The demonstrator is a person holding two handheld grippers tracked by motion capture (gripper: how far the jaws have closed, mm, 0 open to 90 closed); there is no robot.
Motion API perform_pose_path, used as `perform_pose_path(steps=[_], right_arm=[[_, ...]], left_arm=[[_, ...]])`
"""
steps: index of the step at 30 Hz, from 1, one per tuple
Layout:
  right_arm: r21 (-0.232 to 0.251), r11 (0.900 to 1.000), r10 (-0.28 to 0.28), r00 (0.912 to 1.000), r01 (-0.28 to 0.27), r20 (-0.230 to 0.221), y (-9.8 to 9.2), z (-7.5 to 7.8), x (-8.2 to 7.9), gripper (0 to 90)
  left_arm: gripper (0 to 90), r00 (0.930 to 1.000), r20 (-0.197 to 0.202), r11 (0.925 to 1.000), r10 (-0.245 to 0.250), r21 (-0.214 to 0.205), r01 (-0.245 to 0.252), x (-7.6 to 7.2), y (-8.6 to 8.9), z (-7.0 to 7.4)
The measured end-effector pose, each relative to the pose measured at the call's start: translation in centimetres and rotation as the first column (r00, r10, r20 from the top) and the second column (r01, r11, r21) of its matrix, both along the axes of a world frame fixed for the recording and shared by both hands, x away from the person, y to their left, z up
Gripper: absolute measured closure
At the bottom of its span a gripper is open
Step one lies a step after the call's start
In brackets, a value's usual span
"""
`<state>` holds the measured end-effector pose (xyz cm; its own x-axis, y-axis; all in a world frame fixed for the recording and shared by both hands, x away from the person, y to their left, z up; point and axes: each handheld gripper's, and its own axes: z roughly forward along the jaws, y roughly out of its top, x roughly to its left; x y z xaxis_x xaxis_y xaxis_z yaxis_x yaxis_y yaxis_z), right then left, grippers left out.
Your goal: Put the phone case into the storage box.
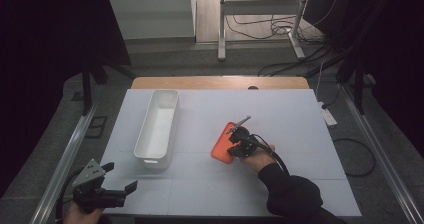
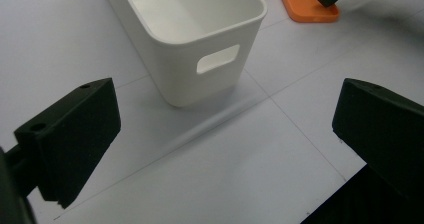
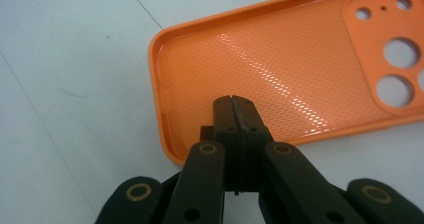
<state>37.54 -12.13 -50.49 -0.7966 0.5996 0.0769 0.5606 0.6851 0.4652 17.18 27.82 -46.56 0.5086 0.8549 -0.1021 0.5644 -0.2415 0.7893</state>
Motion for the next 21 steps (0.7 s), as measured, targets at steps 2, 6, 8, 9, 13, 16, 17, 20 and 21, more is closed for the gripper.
perform_pose_path(steps=[2,6,8,9,13,16,17,20,21], right_arm=[[-0.005,1.0,-0.003,1.0,0.003,-0.002,-0.3,0.0,0.0,89.5],[-0.021,0.9996,-0.016,0.9999,0.016,0.002,-1.1,0.1,0.0,89.5],[-0.028,0.9993,-0.026,0.9997,0.026,0.004,-1.5,0.2,0.1,89.5],[-0.028,0.9991,-0.032,0.9995,0.032,0.005,-1.8,0.2,0.1,89.5],[-0.031,0.9978,-0.059,0.9982,0.059,0.006,-2.8,0.2,0.4,89.4],[-0.03,0.9966,-0.077,0.997,0.077,0.001,-3.3,0.2,0.6,89.5],[-0.03,0.996,-0.084,0.9965,0.084,0.0,-3.5,0.3,0.7,89.5],[-0.031,0.9943,-0.102,0.9947,0.102,0.002,-4.0,0.3,1.0,89.5],[-0.034,0.9933,-0.111,0.9939,0.111,0.004,-4.2,0.3,1.1,89.5]], left_arm=[[0.0,1.0,-0.001,1.0,0.0,0.0,0.0,0.0,0.0,0.0],[0.1,1.0,0.0,1.0,0.0,0.002,0.0,0.0,0.0,0.0],[0.0,1.0,0.0,1.0,0.0,0.002,0.0,0.0,0.0,0.0],[0.1,1.0,-0.001,1.0,0.001,-0.001,-0.001,0.0,0.0,0.0],[0.1,1.0,-0.003,1.0,0.002,-0.003,-0.002,0.0,0.0,0.0],[0.1,1.0,-0.003,1.0,0.003,-0.004,-0.003,0.0,0.0,0.0],[0.1,1.0,-0.002,1.0,0.003,-0.002,-0.003,0.0,0.0,0.0],[0.0,1.0,-0.002,1.0,0.004,-0.003,-0.004,0.1,0.0,0.0],[0.0,1.0,-0.002,1.0,0.004,-0.002,-0.004,0.1,0.0,0.0]])
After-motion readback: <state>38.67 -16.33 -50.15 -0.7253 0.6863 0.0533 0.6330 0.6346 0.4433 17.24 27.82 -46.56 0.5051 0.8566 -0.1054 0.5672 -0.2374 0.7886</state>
